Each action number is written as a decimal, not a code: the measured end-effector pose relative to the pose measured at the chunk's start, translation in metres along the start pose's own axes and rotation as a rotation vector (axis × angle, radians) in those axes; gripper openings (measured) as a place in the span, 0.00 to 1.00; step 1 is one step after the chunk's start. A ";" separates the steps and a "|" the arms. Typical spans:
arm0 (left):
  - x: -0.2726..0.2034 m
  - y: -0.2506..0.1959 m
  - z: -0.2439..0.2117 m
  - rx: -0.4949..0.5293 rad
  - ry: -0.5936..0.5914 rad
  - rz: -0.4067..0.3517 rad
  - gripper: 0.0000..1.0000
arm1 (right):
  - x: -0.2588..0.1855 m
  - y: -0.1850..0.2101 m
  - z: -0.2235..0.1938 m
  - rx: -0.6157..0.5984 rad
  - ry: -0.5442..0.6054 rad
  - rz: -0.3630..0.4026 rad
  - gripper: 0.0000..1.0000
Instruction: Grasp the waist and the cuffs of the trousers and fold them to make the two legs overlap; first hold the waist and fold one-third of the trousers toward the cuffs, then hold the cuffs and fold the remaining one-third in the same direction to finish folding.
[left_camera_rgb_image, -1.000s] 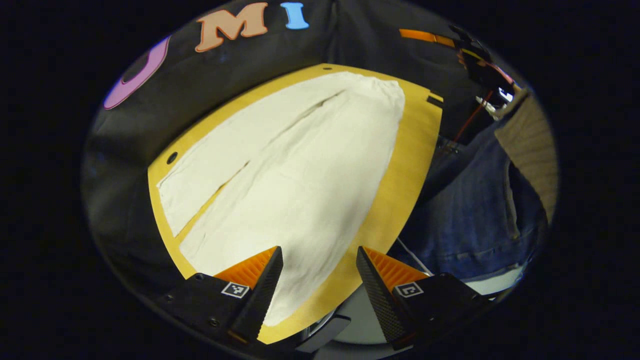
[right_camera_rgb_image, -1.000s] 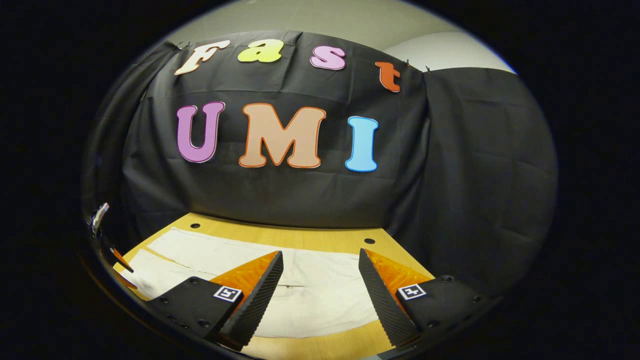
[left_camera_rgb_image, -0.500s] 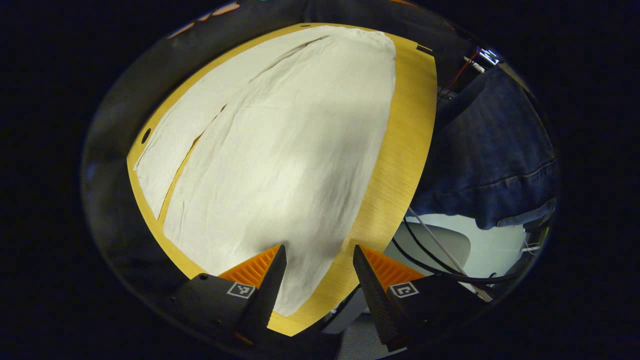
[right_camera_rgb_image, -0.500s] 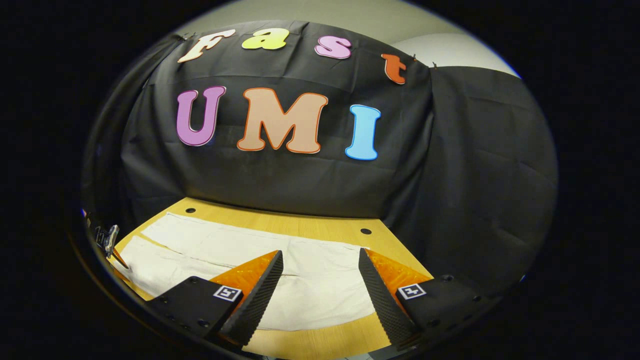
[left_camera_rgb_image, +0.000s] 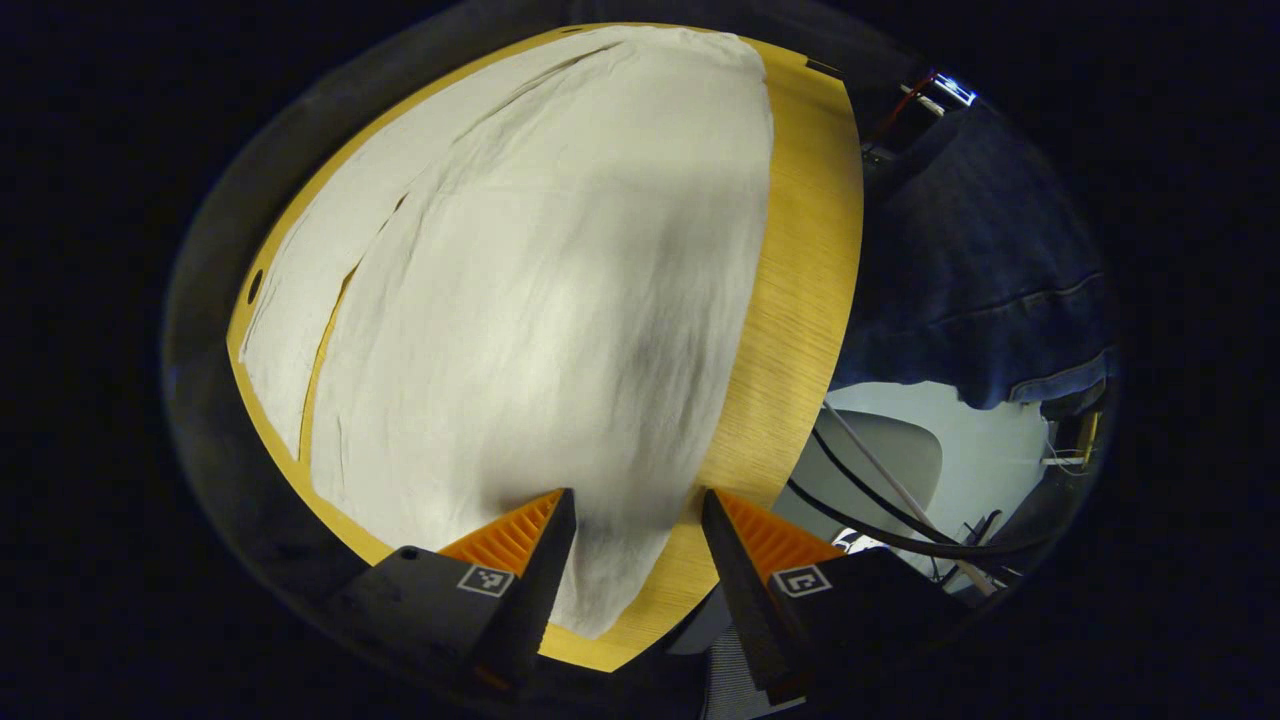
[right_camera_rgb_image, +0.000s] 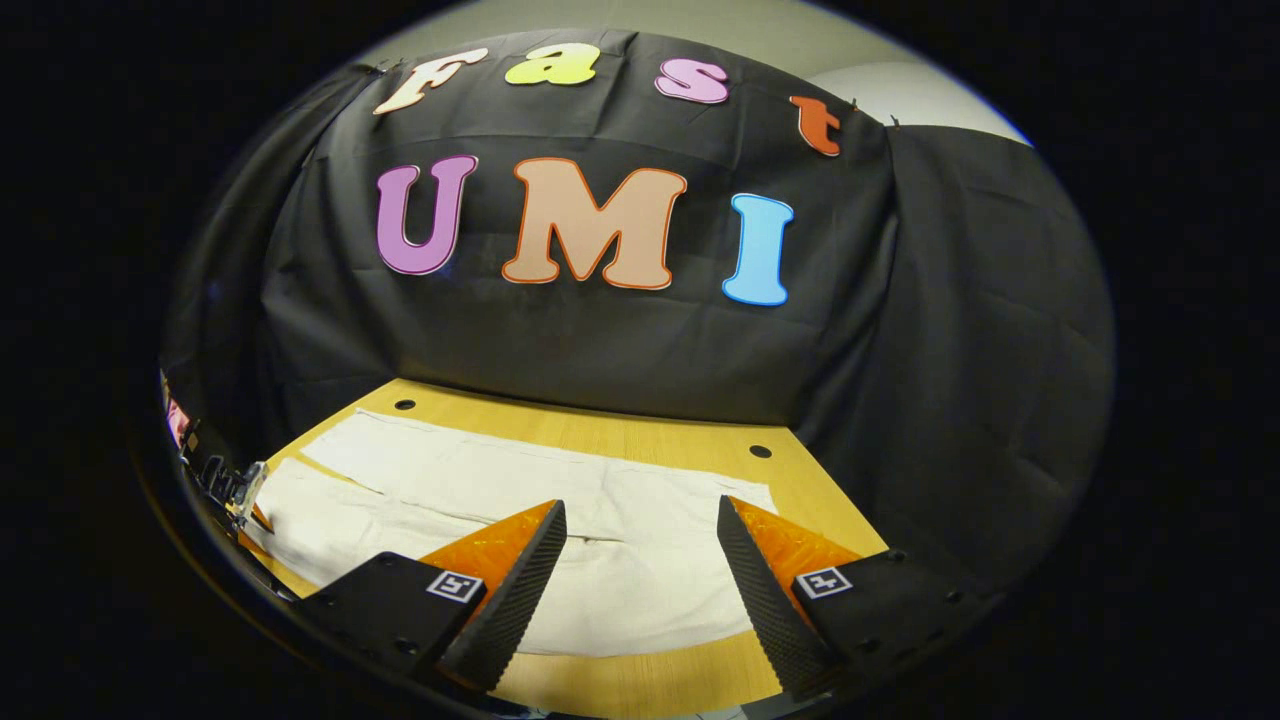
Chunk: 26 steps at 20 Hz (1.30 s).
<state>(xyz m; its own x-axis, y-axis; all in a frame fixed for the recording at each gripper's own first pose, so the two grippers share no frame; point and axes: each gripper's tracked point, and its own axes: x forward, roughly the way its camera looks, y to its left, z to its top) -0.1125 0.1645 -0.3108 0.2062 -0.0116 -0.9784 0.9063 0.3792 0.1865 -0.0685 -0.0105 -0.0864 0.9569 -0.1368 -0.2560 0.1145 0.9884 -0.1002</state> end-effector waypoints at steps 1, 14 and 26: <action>-0.001 -0.001 0.001 0.011 0.002 -0.002 0.78 | 0.001 0.001 -0.002 -0.003 0.006 0.007 0.98; 0.004 0.026 0.008 -0.003 0.012 0.051 0.01 | 0.029 0.019 -0.026 -0.047 0.075 0.180 0.98; 0.007 0.026 0.006 -0.029 0.049 0.056 0.01 | 0.055 -0.031 -0.103 -0.312 0.275 0.386 0.95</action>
<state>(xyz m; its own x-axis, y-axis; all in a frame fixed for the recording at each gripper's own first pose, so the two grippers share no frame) -0.0853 0.1684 -0.3126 0.2373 0.0550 -0.9699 0.8827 0.4047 0.2389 -0.0471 -0.0555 -0.1962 0.8045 0.1772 -0.5669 -0.3541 0.9094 -0.2182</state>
